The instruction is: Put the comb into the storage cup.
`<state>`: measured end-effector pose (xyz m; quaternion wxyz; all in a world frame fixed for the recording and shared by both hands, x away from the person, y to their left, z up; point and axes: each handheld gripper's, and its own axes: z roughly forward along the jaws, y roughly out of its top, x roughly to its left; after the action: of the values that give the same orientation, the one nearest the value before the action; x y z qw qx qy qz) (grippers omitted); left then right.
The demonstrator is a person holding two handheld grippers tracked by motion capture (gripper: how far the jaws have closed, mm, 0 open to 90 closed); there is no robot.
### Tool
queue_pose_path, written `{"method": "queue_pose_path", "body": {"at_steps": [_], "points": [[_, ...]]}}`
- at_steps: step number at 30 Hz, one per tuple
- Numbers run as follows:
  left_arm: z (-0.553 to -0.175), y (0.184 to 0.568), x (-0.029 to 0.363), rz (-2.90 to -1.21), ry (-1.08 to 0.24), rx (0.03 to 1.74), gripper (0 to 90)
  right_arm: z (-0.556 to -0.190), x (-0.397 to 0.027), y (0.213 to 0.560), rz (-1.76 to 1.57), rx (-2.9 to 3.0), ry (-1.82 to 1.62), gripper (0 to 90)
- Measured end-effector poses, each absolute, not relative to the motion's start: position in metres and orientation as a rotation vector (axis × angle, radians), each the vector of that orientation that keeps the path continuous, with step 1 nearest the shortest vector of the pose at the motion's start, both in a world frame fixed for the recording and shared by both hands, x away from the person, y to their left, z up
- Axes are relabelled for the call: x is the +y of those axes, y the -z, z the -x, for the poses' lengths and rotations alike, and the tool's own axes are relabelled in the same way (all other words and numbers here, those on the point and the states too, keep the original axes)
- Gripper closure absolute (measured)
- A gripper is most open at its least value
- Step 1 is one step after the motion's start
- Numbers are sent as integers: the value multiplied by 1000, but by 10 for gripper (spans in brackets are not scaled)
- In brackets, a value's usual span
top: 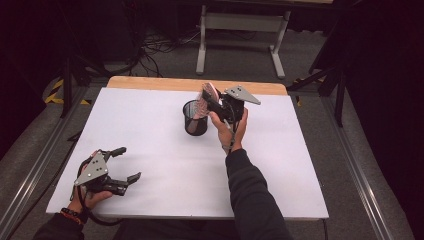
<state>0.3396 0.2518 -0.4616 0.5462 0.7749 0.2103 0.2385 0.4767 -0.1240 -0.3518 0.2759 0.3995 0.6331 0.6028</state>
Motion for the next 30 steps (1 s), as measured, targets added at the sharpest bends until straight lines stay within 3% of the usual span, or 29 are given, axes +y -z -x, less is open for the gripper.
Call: {"method": "queue_pose_path", "body": {"at_steps": [14,30], "points": [[-340,462,251,-1842,-569,498,72,-480,-137,358,-1104,1697,-1628,616],[-340,463,249,-1853,-571,495,73,-483,-150,366,-1147,1709,-1565,533]]}}
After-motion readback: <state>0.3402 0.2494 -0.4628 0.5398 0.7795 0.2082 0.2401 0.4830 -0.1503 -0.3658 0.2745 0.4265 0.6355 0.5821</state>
